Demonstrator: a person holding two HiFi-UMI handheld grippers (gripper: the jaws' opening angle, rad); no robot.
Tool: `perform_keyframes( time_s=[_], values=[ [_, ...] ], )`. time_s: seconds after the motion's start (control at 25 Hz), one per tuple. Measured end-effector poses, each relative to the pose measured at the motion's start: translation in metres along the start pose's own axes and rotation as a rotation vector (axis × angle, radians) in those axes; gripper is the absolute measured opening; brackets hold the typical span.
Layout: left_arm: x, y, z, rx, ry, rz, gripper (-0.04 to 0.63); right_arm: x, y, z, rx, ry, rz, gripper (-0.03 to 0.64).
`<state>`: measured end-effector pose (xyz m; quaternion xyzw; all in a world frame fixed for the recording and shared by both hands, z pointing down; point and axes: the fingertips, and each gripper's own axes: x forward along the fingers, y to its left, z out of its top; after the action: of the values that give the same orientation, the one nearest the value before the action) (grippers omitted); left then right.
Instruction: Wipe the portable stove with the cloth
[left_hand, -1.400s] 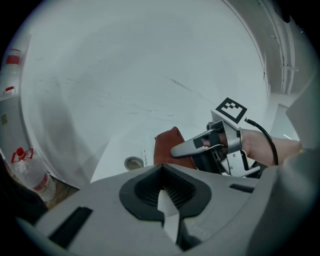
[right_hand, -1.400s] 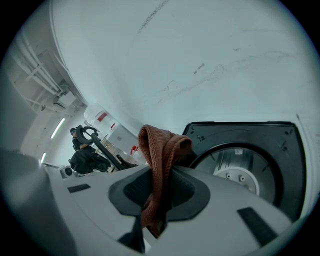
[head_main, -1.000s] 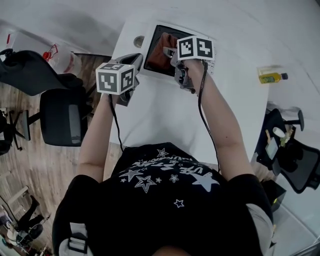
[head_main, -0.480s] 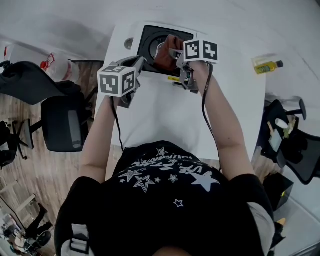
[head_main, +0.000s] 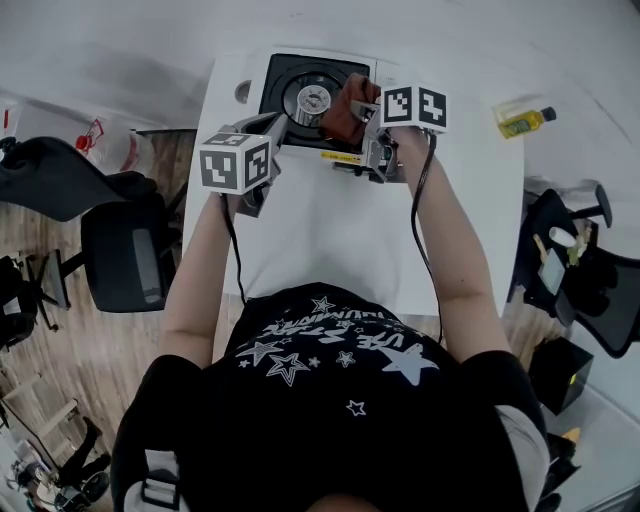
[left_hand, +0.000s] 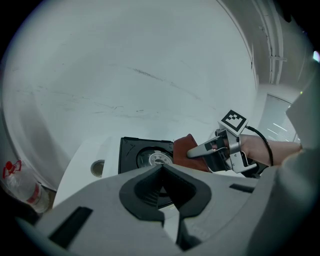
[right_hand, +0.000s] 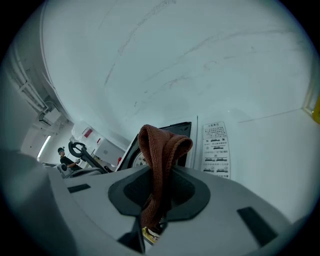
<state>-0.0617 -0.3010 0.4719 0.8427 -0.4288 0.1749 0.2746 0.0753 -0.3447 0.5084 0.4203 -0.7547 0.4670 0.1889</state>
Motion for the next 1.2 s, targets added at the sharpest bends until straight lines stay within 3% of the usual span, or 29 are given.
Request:
perform_keyframes(
  time_s=[1.2],
  values=[
    [0.017,-0.051,0.003,0.043,0.01,-0.065,0.008,-0.082,-0.088,-0.018,0.121,-0.096,-0.112,0.067]
  ],
)
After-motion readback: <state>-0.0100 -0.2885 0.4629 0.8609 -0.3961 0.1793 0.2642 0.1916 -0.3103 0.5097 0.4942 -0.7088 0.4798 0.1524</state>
